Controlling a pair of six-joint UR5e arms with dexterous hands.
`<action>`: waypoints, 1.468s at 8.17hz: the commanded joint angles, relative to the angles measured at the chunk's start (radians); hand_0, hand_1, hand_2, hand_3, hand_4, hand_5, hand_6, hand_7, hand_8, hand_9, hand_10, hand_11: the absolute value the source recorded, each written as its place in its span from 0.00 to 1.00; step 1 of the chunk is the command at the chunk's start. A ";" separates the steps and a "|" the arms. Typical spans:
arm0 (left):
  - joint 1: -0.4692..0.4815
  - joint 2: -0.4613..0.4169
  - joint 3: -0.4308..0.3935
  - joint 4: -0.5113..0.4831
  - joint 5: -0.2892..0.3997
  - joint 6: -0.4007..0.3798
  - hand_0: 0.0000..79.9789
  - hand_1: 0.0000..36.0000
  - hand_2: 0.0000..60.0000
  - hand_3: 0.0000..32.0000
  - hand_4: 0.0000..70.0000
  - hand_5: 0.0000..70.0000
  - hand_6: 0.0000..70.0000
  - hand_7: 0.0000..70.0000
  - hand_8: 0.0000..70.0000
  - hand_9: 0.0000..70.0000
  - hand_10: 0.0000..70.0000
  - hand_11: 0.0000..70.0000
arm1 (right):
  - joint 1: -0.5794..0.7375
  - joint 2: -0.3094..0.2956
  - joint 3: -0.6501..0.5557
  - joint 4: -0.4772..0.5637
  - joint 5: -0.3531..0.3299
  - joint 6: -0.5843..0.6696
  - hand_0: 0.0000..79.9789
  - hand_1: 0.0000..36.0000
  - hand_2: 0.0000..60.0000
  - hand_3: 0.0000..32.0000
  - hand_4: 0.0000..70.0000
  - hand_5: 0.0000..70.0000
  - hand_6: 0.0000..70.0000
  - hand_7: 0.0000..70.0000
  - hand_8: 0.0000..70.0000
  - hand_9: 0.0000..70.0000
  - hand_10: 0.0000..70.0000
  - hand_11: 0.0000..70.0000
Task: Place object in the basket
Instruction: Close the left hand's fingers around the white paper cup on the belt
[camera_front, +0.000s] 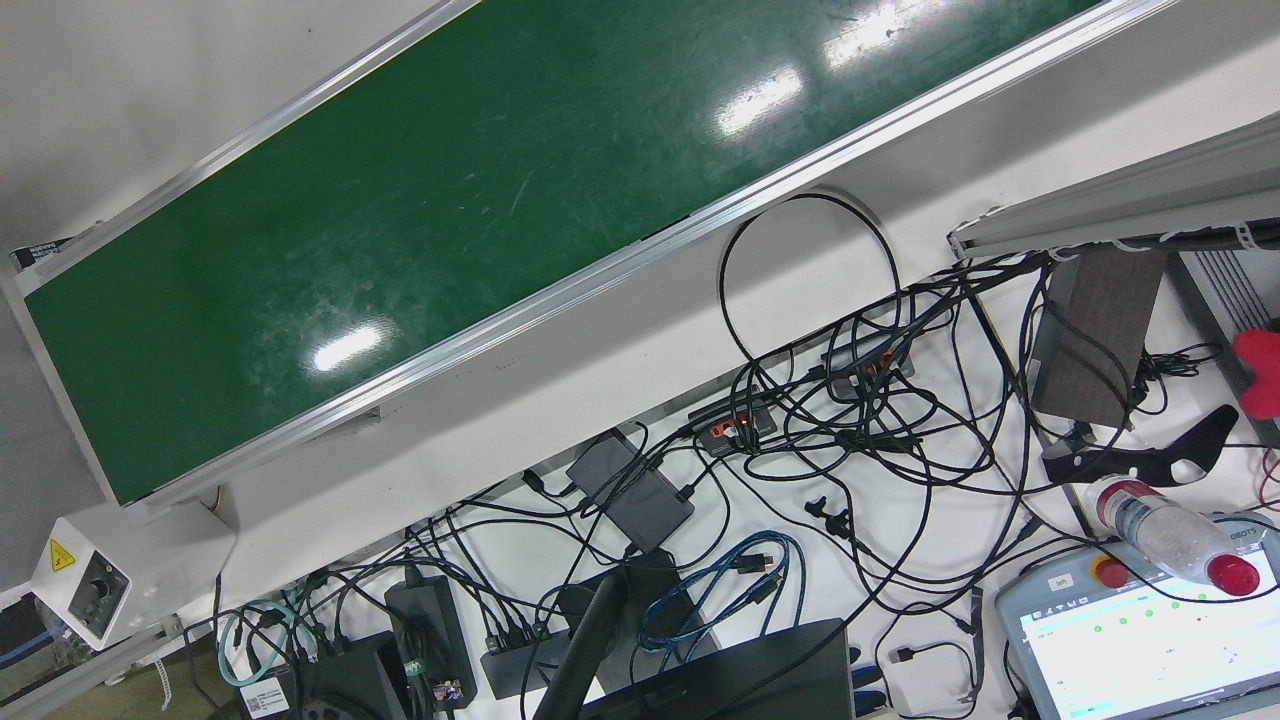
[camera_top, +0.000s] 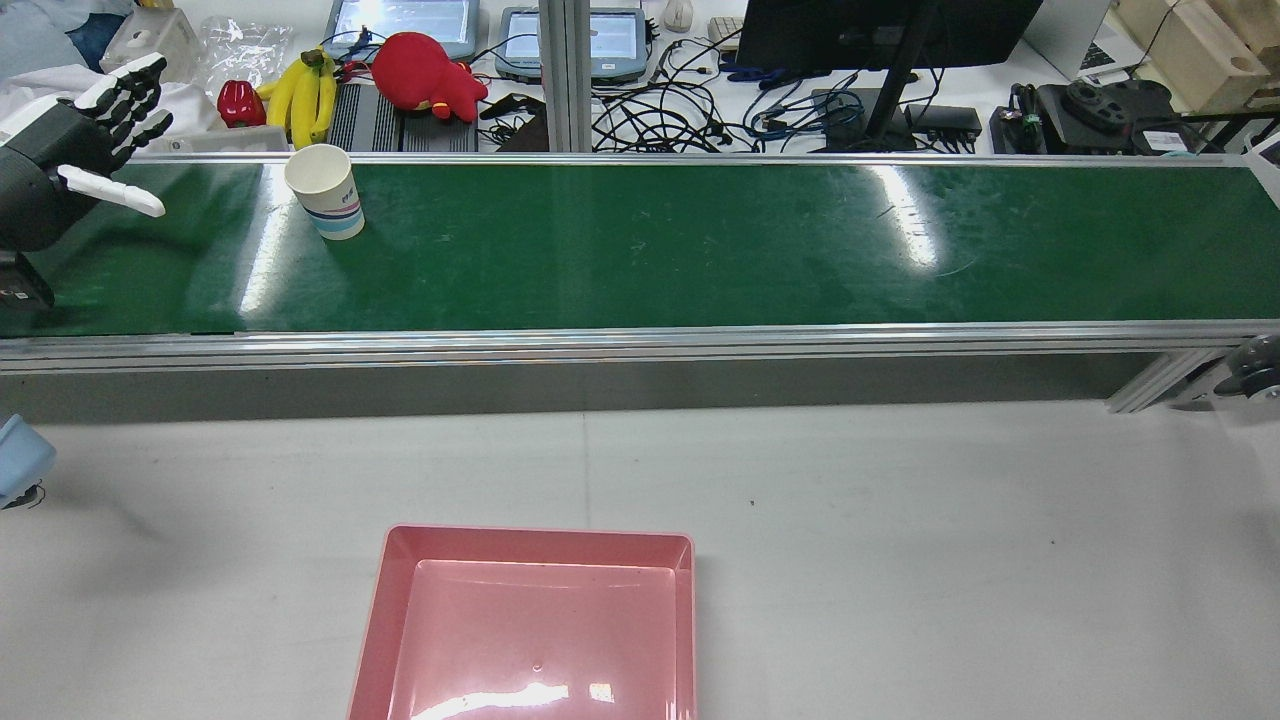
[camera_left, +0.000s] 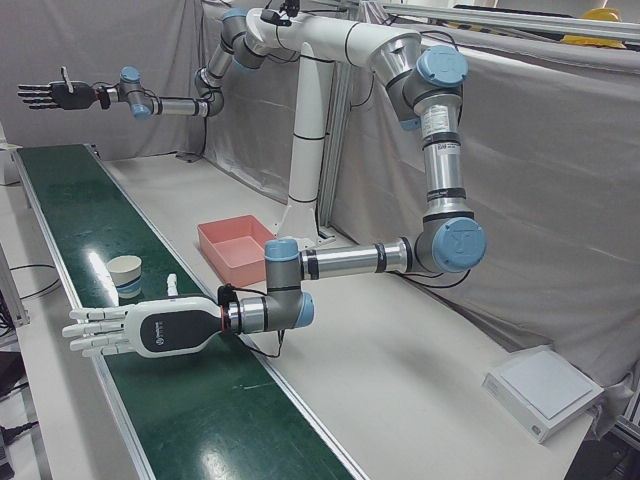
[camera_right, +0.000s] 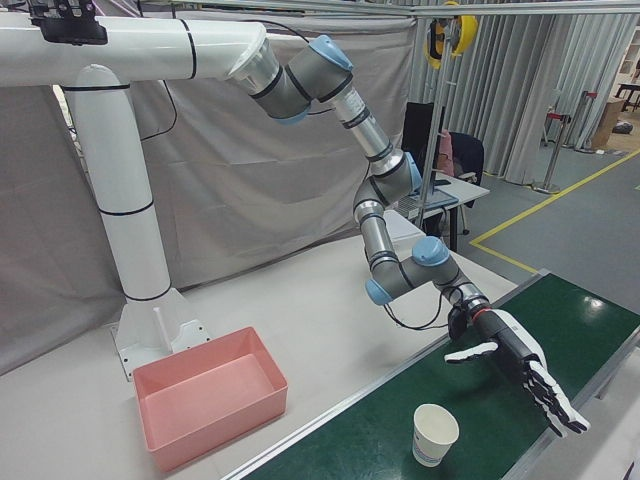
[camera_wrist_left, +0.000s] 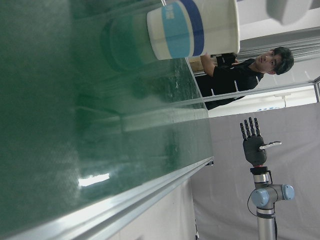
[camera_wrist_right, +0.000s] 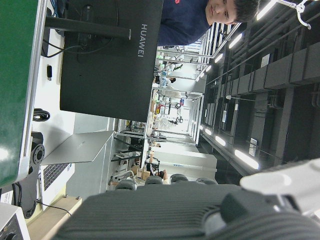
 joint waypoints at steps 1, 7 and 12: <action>0.004 0.004 0.006 -0.002 -0.002 0.002 0.76 0.31 0.00 0.00 0.02 0.18 0.01 0.00 0.00 0.00 0.04 0.10 | 0.000 0.000 -0.002 0.000 0.000 0.000 0.00 0.00 0.00 0.00 0.00 0.00 0.00 0.00 0.00 0.00 0.00 0.00; 0.005 0.002 0.008 -0.002 0.000 0.003 0.76 0.31 0.00 0.00 0.03 0.19 0.01 0.00 0.00 0.00 0.04 0.10 | 0.000 0.000 0.000 0.000 0.000 0.000 0.00 0.00 0.00 0.00 0.00 0.00 0.00 0.00 0.00 0.00 0.00 0.00; 0.007 0.004 0.007 0.000 0.000 0.006 0.76 0.32 0.00 0.00 0.03 0.19 0.01 0.00 0.00 0.00 0.05 0.10 | 0.000 0.000 0.000 0.000 0.000 0.000 0.00 0.00 0.00 0.00 0.00 0.00 0.00 0.00 0.00 0.00 0.00 0.00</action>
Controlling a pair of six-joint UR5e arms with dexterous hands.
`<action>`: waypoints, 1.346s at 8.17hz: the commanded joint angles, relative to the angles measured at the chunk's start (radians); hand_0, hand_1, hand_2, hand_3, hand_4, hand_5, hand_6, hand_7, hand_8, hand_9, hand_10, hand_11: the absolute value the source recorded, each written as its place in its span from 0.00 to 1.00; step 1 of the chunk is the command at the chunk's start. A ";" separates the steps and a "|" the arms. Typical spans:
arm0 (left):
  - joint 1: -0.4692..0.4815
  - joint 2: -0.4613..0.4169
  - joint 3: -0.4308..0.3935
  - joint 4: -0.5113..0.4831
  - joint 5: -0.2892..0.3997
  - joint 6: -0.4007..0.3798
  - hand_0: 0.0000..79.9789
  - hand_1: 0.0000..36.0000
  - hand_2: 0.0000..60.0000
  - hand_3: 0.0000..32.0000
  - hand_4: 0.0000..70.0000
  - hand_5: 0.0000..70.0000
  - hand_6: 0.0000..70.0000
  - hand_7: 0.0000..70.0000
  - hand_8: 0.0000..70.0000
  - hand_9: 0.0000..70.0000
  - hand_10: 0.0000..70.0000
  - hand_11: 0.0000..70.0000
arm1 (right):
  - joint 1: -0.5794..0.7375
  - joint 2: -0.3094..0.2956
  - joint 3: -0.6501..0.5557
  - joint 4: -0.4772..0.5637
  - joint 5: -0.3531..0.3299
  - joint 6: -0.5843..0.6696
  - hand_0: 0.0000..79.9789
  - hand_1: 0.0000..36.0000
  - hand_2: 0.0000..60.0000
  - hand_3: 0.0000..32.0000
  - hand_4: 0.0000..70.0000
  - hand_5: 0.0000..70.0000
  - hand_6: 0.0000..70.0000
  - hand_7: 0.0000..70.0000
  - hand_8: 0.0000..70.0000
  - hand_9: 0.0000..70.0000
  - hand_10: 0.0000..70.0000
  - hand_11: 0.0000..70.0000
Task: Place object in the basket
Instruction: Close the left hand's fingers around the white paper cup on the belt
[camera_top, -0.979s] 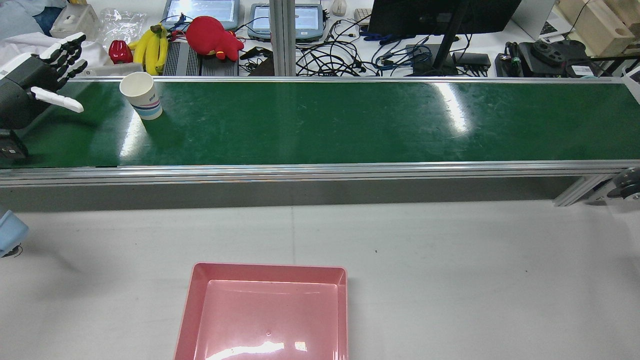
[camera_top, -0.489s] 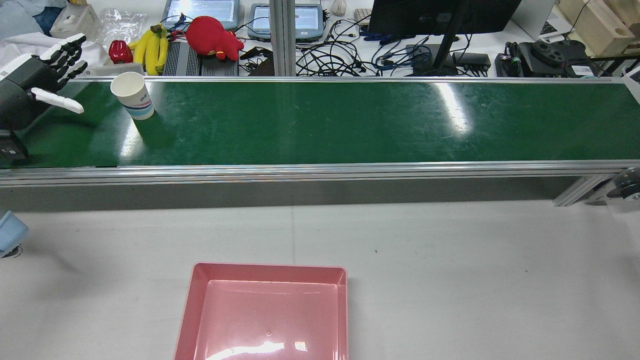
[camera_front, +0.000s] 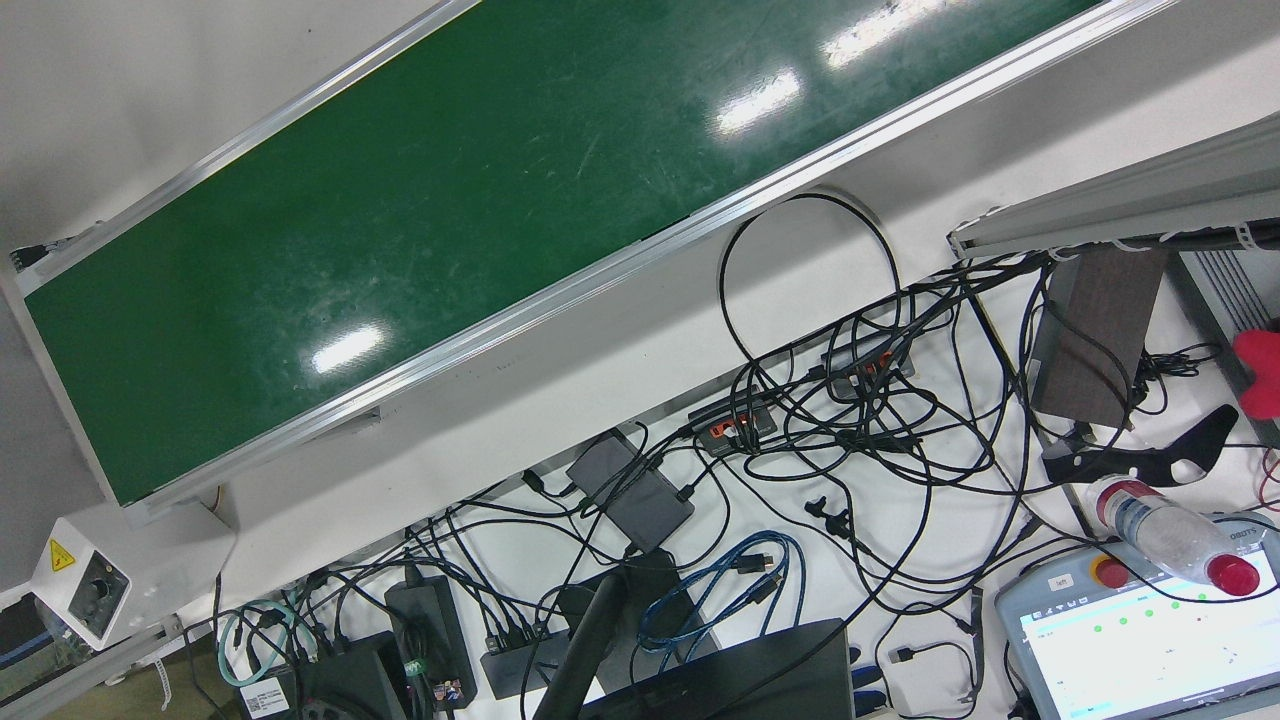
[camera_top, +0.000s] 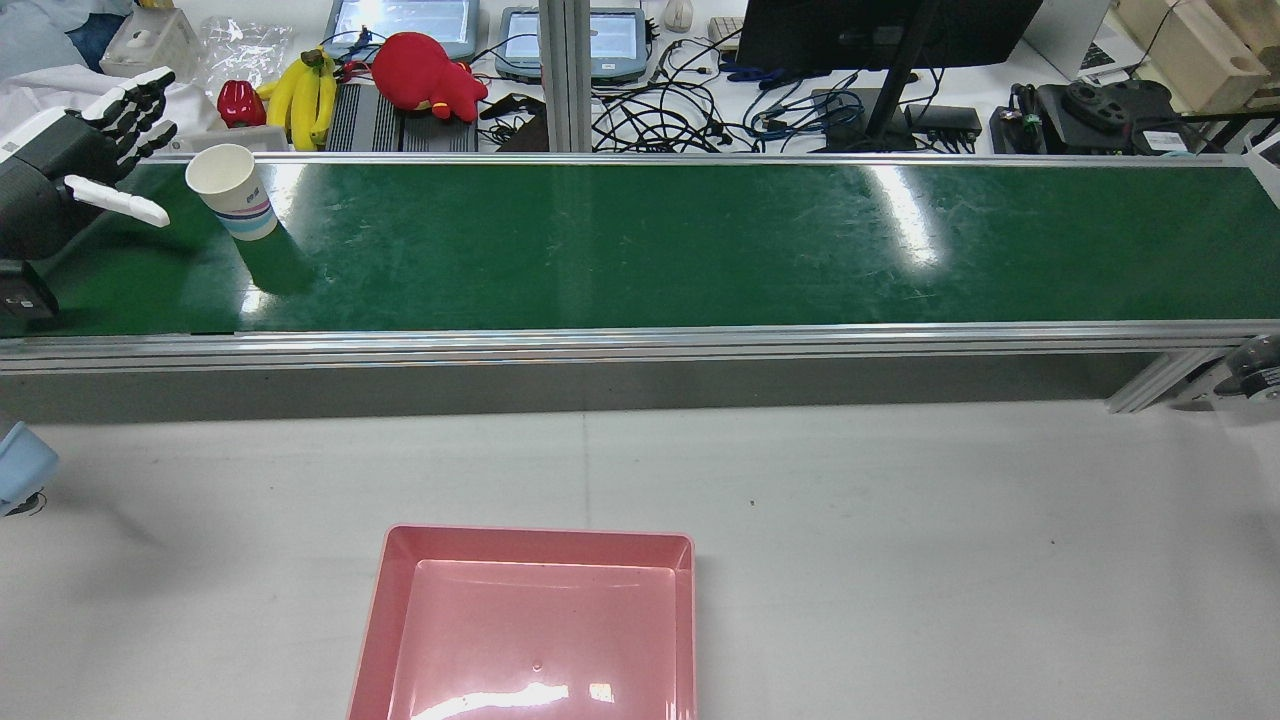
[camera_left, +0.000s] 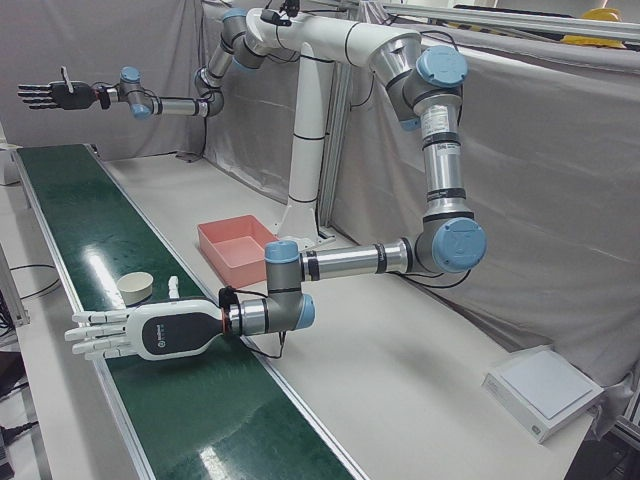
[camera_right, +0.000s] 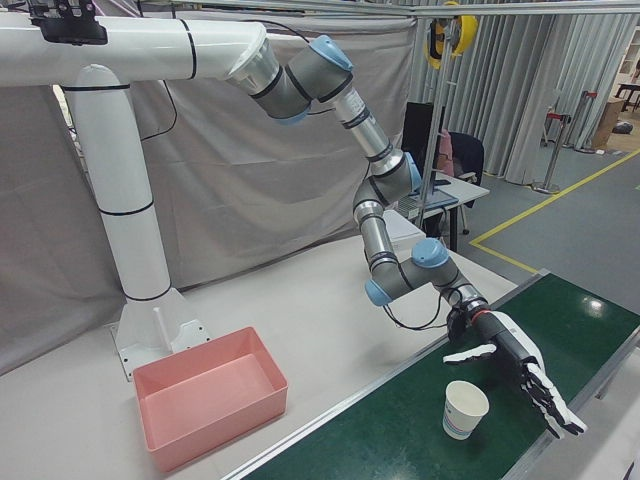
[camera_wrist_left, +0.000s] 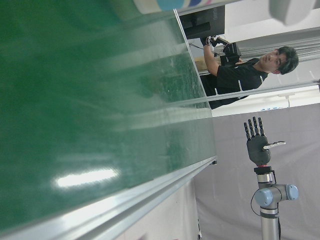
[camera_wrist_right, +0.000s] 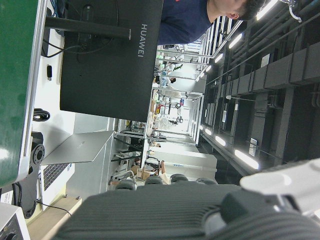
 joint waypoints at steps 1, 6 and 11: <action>0.001 -0.001 0.002 0.001 0.000 0.008 0.76 0.32 0.00 0.00 0.04 0.19 0.01 0.00 0.00 0.00 0.05 0.10 | 0.000 0.000 0.000 0.000 0.000 0.000 0.00 0.00 0.00 0.00 0.00 0.00 0.00 0.00 0.00 0.00 0.00 0.00; -0.003 -0.001 0.002 0.025 0.002 0.060 0.76 0.32 0.00 0.00 0.03 0.19 0.01 0.00 0.00 0.00 0.04 0.10 | 0.000 0.000 0.000 0.000 0.000 0.000 0.00 0.00 0.00 0.00 0.00 0.00 0.00 0.00 0.00 0.00 0.00 0.00; -0.009 -0.001 -0.004 0.033 0.003 0.063 0.76 0.32 0.00 0.00 0.02 0.19 0.01 0.00 0.00 0.00 0.05 0.11 | 0.000 0.000 0.000 0.000 0.000 0.000 0.00 0.00 0.00 0.00 0.00 0.00 0.00 0.00 0.00 0.00 0.00 0.00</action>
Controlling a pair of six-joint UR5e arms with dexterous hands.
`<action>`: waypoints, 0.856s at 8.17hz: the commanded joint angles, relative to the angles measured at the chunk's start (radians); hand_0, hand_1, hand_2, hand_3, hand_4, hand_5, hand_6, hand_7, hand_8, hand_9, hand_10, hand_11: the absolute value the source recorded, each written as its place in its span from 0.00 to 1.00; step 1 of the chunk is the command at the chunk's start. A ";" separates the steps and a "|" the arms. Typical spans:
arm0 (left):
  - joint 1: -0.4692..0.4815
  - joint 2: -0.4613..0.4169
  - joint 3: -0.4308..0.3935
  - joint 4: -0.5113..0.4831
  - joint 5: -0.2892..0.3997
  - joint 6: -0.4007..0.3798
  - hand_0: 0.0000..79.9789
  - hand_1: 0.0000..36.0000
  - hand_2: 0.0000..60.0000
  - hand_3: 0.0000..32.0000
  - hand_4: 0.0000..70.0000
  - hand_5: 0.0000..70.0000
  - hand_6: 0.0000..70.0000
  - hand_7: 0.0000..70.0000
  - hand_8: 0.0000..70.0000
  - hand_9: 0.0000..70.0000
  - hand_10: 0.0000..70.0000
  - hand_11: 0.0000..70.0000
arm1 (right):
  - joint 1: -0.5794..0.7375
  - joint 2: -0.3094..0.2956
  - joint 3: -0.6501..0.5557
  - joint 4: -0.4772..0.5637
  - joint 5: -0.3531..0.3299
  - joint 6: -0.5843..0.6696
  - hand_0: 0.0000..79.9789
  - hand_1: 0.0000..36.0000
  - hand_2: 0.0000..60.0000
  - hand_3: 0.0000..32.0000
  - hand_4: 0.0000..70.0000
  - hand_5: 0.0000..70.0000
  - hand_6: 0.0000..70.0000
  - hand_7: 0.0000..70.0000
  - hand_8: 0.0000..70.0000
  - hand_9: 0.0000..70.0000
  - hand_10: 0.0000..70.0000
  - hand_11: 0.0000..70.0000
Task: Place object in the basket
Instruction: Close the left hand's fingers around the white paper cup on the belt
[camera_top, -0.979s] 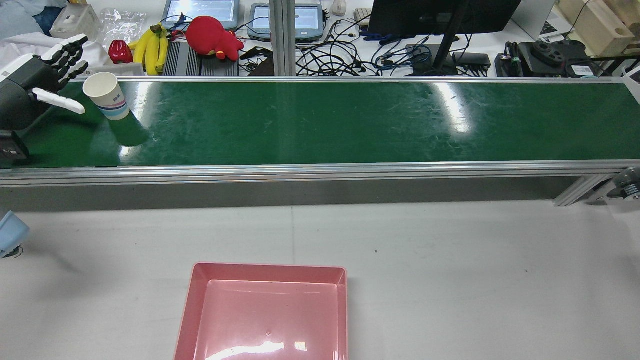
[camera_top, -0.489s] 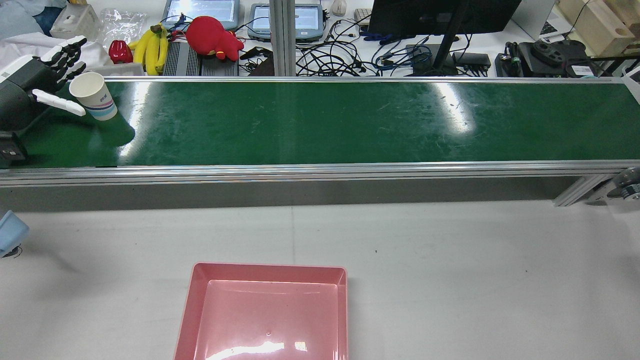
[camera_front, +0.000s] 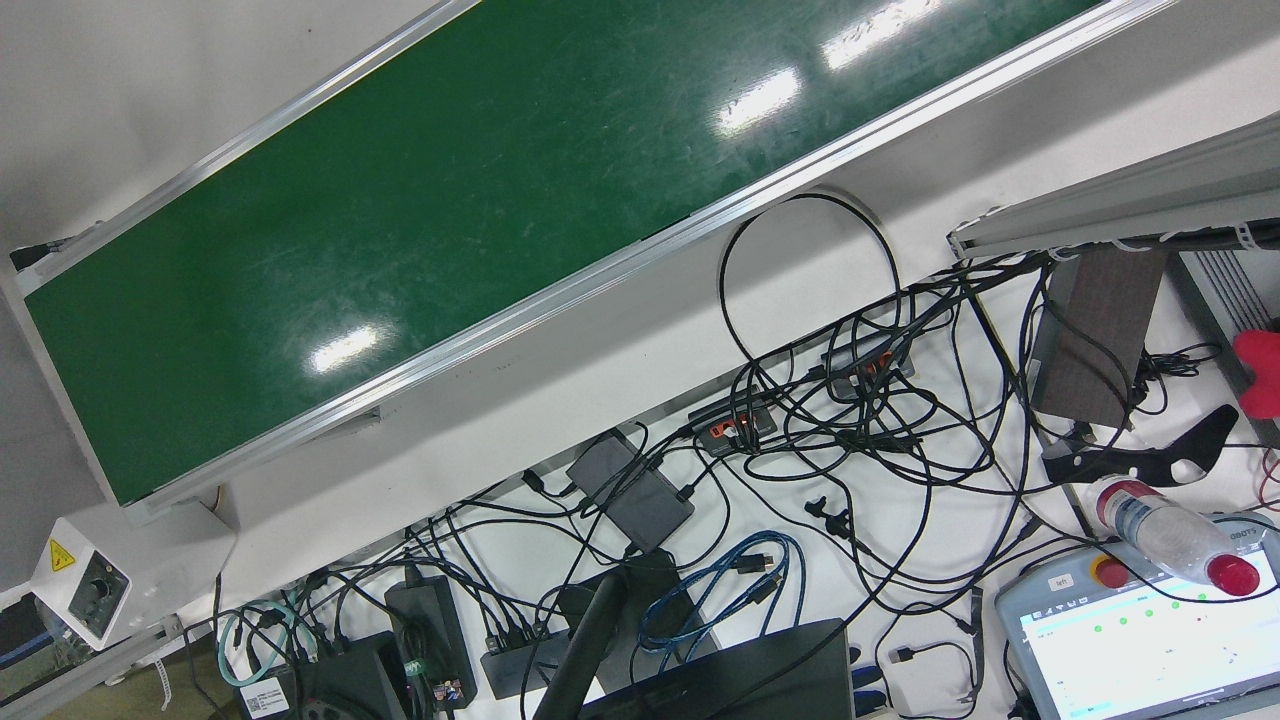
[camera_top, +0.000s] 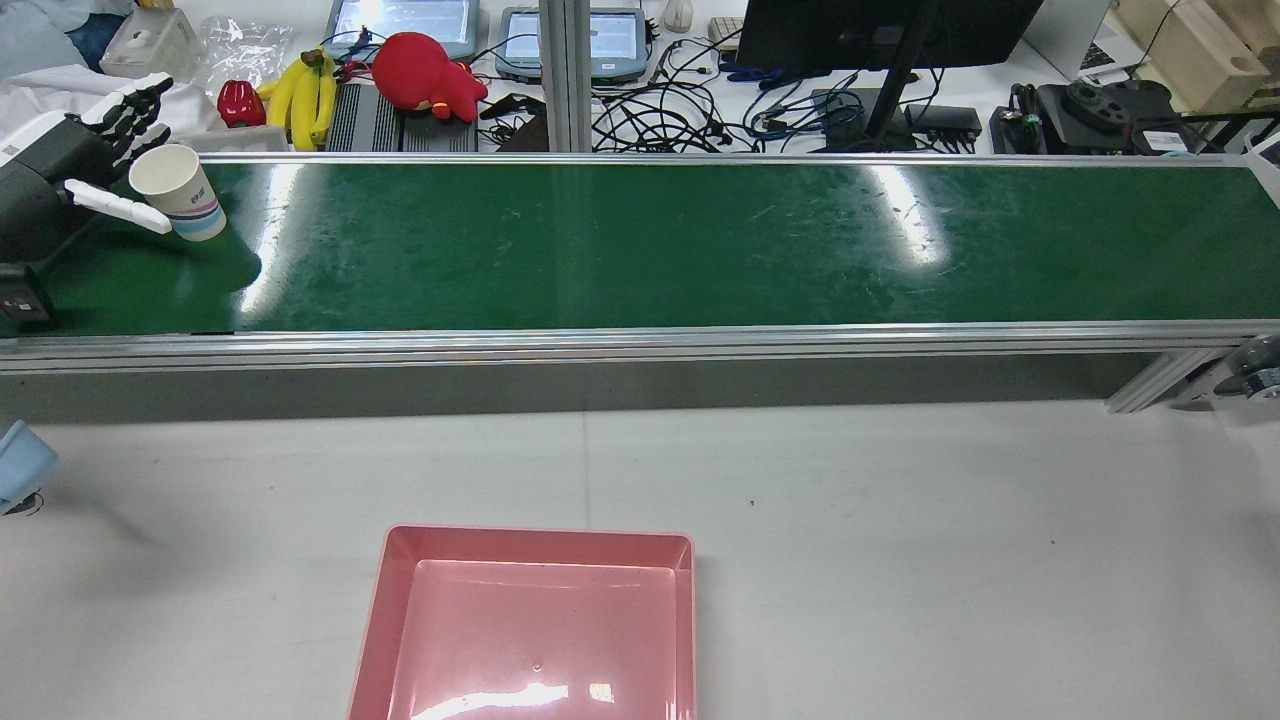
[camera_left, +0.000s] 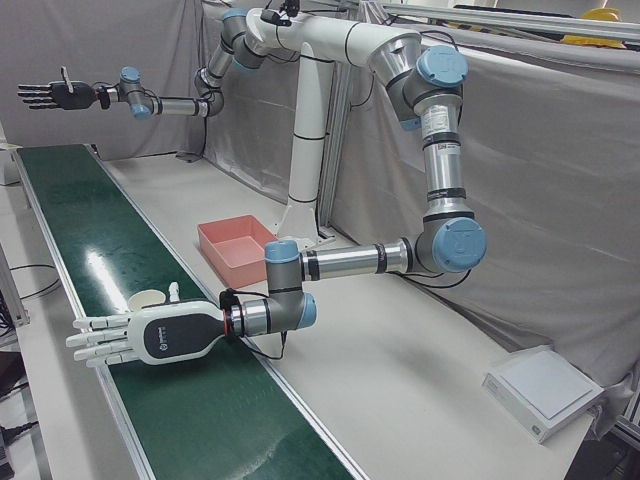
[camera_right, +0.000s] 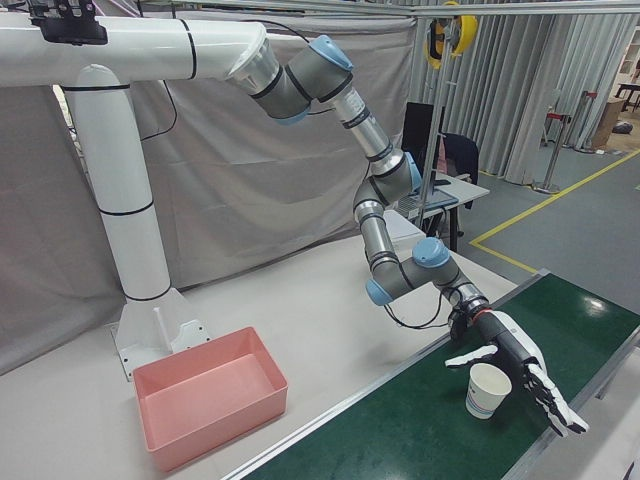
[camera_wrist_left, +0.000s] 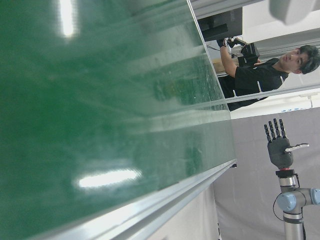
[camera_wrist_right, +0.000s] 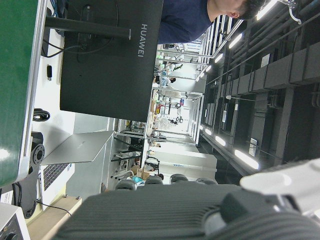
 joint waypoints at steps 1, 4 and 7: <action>-0.001 0.000 -0.004 0.001 0.001 0.002 0.75 0.33 0.00 0.00 0.02 0.25 0.01 0.00 0.00 0.00 0.07 0.14 | 0.000 0.000 0.000 0.000 0.000 0.000 0.00 0.00 0.00 0.00 0.00 0.00 0.00 0.00 0.00 0.00 0.00 0.00; -0.003 0.000 -0.004 0.003 0.001 0.002 0.75 0.40 0.00 0.00 0.12 0.49 0.12 0.20 0.24 0.37 0.28 0.44 | 0.000 0.000 0.000 0.000 0.000 0.000 0.00 0.00 0.00 0.00 0.00 0.00 0.00 0.00 0.00 0.00 0.00 0.00; -0.006 0.000 -0.003 0.007 0.001 0.002 0.71 0.56 0.23 0.00 0.21 0.99 0.24 0.55 0.43 0.65 0.51 0.75 | 0.002 0.000 0.002 0.000 0.000 0.000 0.00 0.00 0.00 0.00 0.00 0.00 0.00 0.00 0.00 0.00 0.00 0.00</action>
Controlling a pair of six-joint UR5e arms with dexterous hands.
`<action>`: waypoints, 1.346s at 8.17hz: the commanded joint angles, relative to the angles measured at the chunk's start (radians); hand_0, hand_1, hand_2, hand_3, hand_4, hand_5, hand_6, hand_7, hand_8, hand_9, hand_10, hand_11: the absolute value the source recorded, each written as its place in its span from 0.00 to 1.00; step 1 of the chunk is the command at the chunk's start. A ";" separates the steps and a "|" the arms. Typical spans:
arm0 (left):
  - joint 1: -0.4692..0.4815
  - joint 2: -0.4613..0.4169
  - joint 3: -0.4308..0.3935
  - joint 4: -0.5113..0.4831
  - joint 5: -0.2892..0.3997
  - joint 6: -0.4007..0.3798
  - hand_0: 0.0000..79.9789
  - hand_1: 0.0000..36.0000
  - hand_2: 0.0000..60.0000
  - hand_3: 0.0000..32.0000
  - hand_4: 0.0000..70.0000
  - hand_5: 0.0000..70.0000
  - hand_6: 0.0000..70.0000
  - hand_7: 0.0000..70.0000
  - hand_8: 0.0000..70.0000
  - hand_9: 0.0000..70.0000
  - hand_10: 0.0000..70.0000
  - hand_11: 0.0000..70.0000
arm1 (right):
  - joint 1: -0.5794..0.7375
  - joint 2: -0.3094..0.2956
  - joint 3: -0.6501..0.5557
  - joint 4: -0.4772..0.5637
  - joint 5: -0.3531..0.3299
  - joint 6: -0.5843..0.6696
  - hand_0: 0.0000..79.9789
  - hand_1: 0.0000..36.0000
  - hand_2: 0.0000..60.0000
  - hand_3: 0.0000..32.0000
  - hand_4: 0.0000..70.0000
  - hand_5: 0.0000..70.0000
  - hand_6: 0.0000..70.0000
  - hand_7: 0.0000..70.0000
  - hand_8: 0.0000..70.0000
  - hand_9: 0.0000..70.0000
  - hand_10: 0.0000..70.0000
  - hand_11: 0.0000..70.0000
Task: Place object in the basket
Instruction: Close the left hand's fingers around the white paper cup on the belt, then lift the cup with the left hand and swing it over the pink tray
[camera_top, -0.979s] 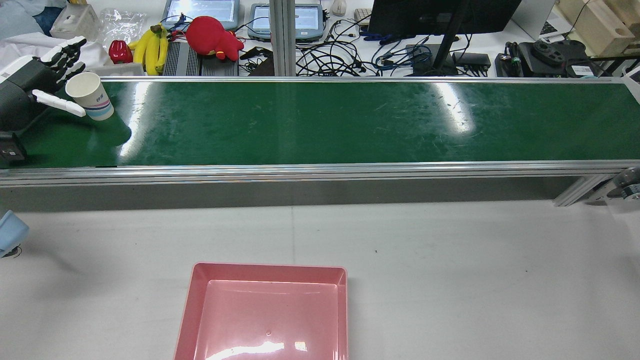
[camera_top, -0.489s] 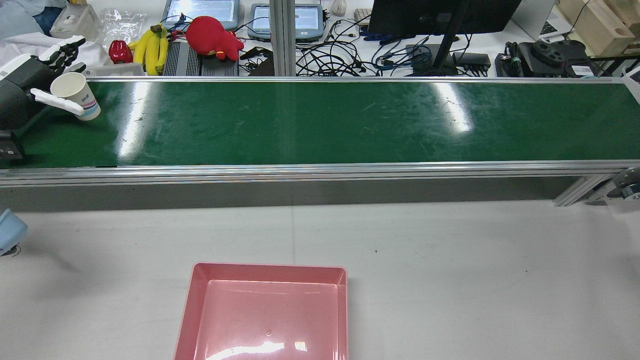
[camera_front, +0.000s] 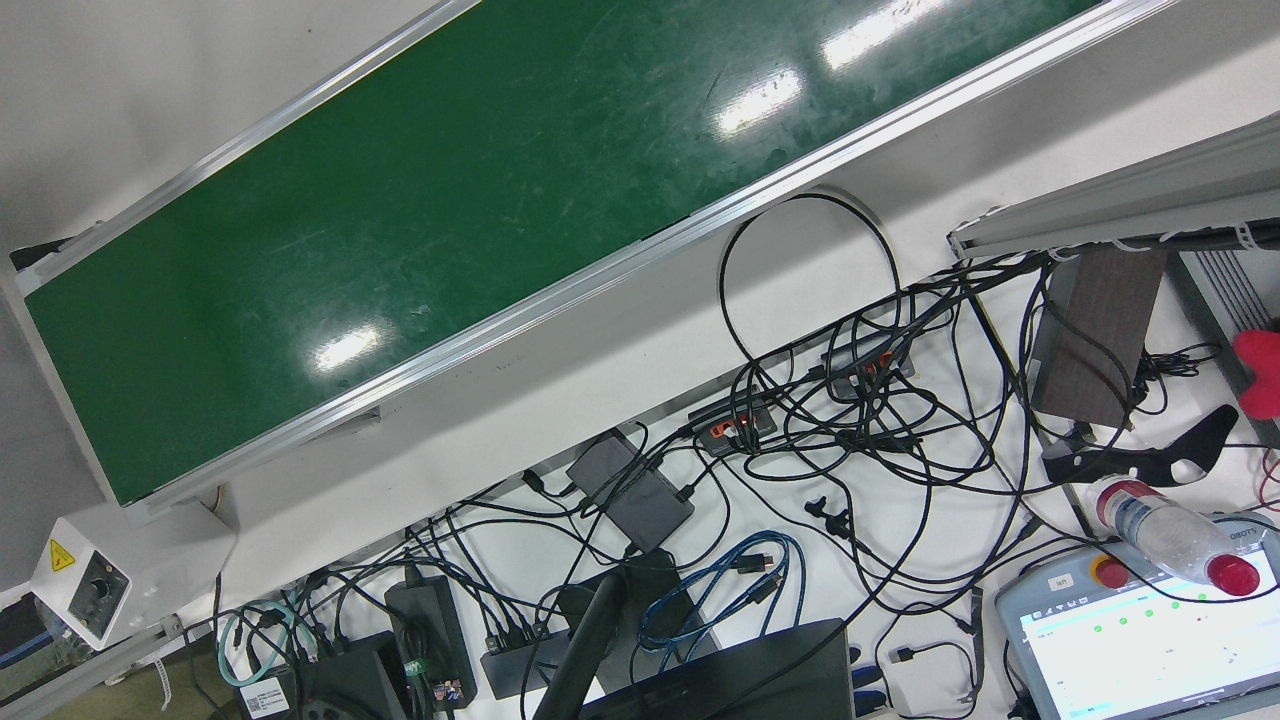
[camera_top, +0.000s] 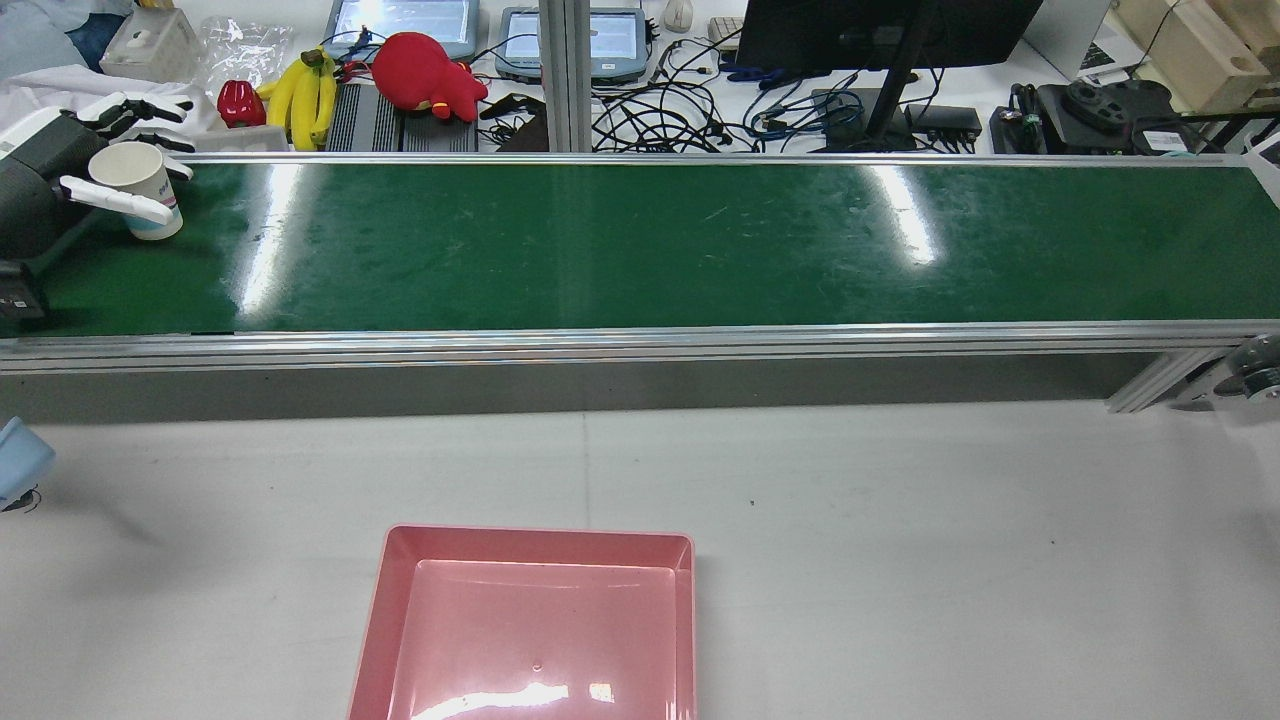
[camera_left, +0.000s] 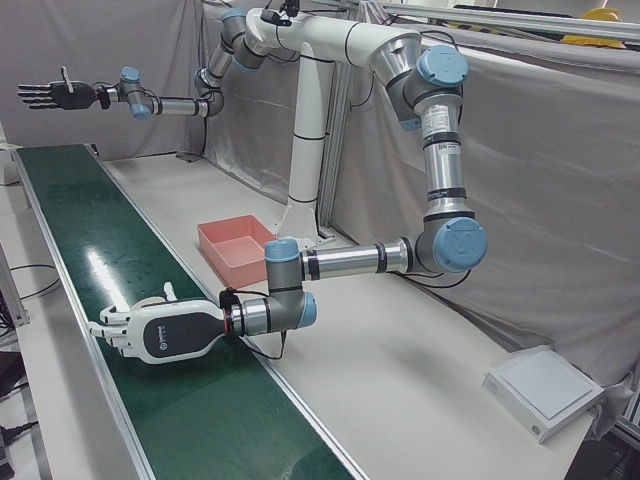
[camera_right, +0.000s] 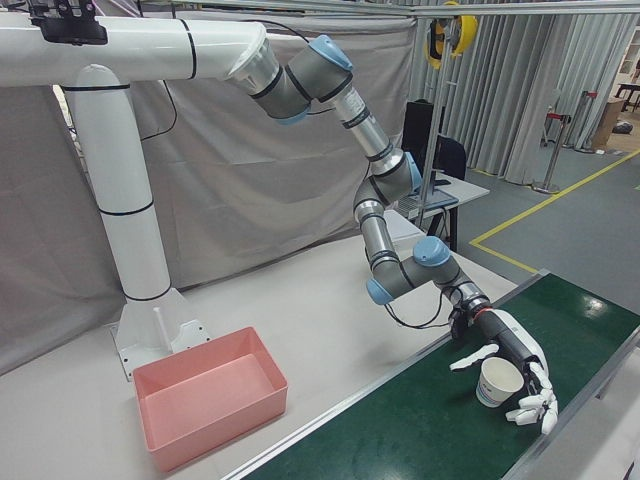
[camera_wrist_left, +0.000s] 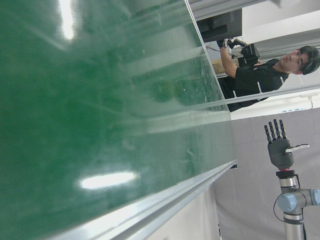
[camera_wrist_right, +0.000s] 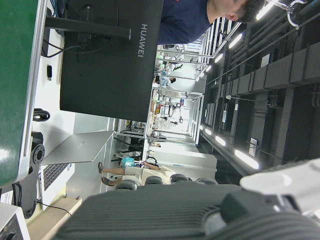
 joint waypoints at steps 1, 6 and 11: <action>-0.005 0.000 -0.001 0.003 -0.001 -0.002 0.67 0.61 0.56 0.00 0.25 1.00 0.26 0.63 0.46 0.69 0.54 0.78 | 0.002 0.000 0.002 0.000 0.000 0.000 0.00 0.00 0.00 0.00 0.00 0.00 0.00 0.00 0.00 0.00 0.00 0.00; -0.017 0.073 -0.222 0.017 0.005 -0.066 0.66 0.58 0.55 0.00 0.28 1.00 0.23 0.58 0.38 0.59 0.50 0.73 | 0.002 0.000 0.003 0.000 0.000 0.000 0.00 0.00 0.00 0.00 0.00 0.00 0.00 0.00 0.00 0.00 0.00 0.00; 0.085 0.171 -0.592 0.152 0.041 -0.048 0.67 0.66 0.70 0.00 0.30 1.00 0.24 0.57 0.38 0.58 0.51 0.75 | 0.002 0.000 0.002 0.000 0.000 0.000 0.00 0.00 0.00 0.00 0.00 0.00 0.00 0.00 0.00 0.00 0.00 0.00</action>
